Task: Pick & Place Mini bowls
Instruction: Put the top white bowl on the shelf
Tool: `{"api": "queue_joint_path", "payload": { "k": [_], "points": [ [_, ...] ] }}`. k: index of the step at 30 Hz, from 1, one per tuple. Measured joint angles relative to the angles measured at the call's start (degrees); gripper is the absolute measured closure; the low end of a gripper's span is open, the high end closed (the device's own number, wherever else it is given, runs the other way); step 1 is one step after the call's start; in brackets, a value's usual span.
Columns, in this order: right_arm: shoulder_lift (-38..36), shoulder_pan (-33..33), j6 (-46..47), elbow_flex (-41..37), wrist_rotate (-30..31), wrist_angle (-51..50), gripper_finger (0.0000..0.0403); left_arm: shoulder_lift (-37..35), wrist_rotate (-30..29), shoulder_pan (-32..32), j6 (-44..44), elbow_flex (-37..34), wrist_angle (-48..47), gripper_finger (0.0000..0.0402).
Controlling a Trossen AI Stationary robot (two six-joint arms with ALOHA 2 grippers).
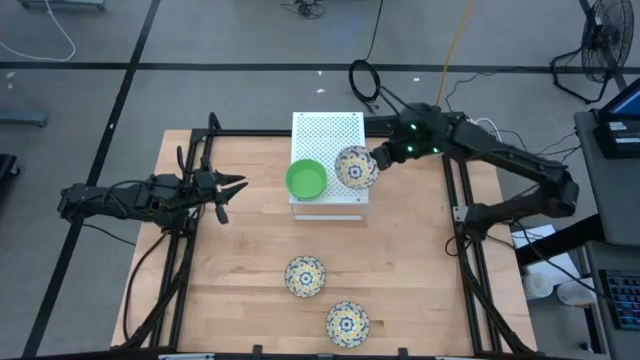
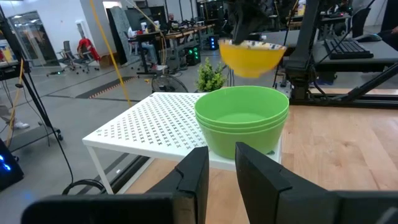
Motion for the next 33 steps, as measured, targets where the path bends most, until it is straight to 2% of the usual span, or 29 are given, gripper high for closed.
{"api": "queue_joint_path", "payload": {
  "k": [3,6,14,33],
  "points": [
    [4.44,-0.74,-1.57,6.05,0.01,-7.14,0.0403,-0.02,-0.02,0.01,0.00,0.00,0.00,0.0316],
    [7.11,-1.33,-1.97,8.51,-0.12,-10.15,0.0403,-0.01,-0.02,0.01,0.00,0.00,0.00,0.0316],
    [10.09,-1.32,-2.74,8.76,-1.94,-9.99,0.0403,0.00,-0.02,0.02,0.00,0.00,-0.04,0.0316],
    [10.07,-1.27,-3.13,8.79,-1.57,-11.72,0.0403,-0.01,0.00,0.02,-0.02,0.00,-0.20,0.0316]
  ]
}}
